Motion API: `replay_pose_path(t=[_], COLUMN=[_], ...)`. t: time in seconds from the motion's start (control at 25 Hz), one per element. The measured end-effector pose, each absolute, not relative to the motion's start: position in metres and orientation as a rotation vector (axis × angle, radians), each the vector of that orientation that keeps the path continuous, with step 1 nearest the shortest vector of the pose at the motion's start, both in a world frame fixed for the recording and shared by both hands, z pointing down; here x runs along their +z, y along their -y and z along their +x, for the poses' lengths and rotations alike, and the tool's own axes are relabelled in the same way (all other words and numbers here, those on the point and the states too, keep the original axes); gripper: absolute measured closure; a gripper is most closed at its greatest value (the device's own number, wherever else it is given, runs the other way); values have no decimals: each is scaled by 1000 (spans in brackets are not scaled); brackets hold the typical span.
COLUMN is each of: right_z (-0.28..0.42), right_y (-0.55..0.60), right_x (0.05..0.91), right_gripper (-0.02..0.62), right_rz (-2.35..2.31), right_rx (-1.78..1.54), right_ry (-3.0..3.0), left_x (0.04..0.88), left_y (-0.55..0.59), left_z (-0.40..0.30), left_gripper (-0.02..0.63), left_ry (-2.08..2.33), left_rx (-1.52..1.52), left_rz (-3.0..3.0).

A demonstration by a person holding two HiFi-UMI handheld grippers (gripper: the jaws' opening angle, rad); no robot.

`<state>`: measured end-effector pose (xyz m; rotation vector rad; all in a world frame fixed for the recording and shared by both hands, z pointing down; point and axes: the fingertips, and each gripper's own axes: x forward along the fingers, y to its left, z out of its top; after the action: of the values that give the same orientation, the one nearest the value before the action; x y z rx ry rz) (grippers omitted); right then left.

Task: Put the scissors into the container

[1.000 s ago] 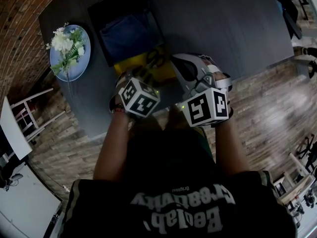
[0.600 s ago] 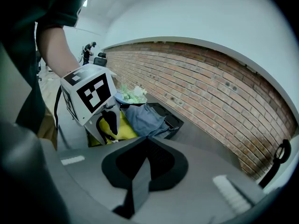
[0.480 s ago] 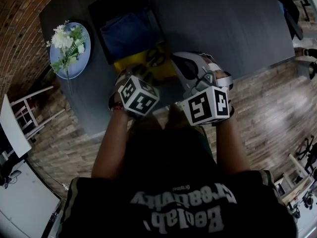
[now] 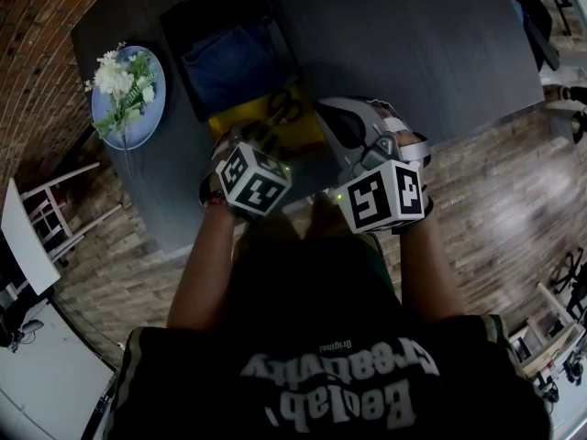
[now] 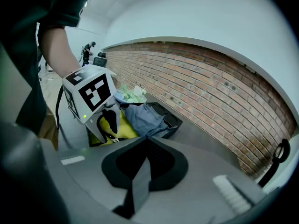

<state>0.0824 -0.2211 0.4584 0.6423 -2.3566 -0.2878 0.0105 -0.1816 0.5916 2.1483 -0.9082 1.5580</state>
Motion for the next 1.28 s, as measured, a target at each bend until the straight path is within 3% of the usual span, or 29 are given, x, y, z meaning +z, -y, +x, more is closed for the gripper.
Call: replay_pose_path(t=[0.72,0.76,0.84,0.92,1.28], right_z=[88,86,83,81,82], right_y=[209,207,203,201,192], right_x=[416,414,410,406,392], right_gripper=[589,589,589,589,589], right_rz=[652,646,636,630,603], right_rx=[-404,-413,-419,-425,-490], right_ry=[2337,2340,2351,2358,2358], left_x=[584,582,580,578,552], left_y=[182,182,180,178,176], left_z=[12,11,10,8,6], left_gripper=[434,455,562,598,567], left_ry=[990,1004,1051,1087,1164], left_rx=[1567,1597,1678,1703,1461], left_rz=[2173,2196,2268,2315,2281])
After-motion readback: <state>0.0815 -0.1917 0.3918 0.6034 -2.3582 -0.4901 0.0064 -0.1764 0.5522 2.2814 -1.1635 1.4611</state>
